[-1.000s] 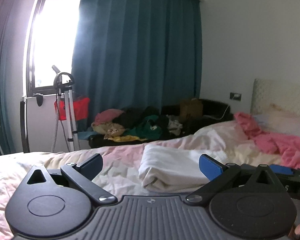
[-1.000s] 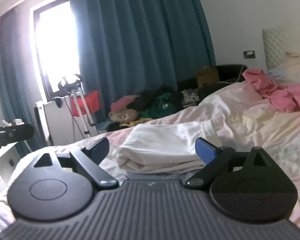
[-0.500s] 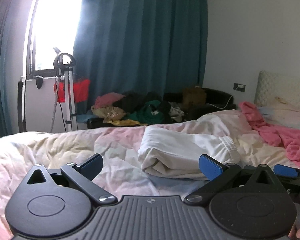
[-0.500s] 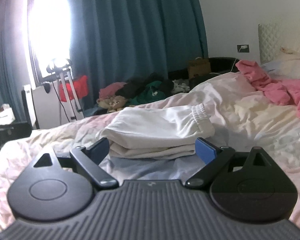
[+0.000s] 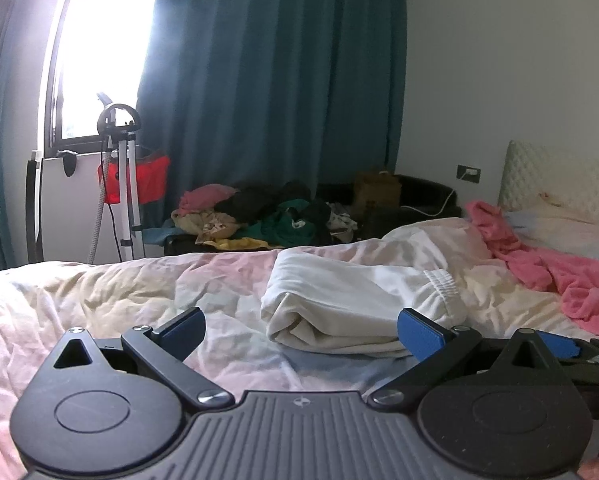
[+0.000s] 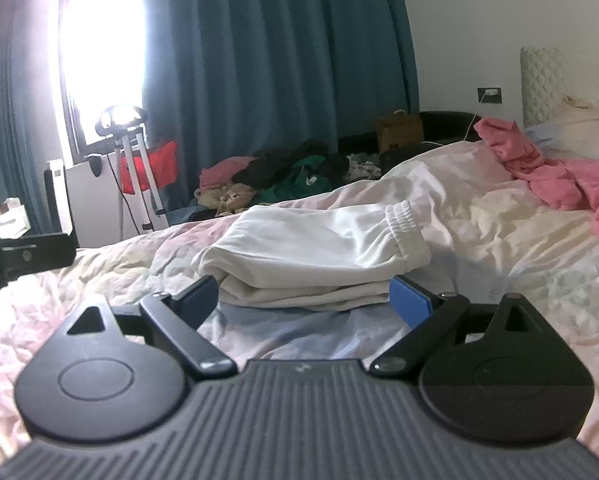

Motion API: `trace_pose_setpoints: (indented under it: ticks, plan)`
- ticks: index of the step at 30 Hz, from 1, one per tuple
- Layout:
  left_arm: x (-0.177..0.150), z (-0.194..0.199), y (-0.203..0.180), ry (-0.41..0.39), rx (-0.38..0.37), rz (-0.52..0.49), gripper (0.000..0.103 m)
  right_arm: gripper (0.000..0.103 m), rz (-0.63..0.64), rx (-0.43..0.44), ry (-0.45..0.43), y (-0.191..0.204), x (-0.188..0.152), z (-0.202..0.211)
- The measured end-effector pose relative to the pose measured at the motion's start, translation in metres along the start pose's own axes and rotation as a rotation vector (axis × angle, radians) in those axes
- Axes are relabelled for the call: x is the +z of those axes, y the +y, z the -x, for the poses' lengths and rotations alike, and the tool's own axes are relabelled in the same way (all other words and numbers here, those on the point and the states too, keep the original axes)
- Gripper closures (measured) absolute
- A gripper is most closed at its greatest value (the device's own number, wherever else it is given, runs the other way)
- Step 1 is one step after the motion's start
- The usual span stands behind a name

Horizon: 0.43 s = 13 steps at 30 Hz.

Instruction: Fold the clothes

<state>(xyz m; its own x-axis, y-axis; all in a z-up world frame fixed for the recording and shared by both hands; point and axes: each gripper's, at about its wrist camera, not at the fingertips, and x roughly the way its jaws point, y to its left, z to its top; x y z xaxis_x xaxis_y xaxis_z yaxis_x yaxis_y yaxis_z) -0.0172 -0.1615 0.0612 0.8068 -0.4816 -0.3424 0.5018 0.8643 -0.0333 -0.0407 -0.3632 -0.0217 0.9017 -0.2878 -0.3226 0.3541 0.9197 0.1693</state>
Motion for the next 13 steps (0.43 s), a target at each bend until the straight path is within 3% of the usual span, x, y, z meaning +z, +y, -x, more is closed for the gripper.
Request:
trace_pose_setpoints:
  ticks: [13]
  plan:
    - [-0.0055, -0.0010, 0.0009, 0.017, 0.005, 0.003, 0.000, 0.009, -0.004, 0.002, 0.003, -0.0001, -0.0007, 0.0021]
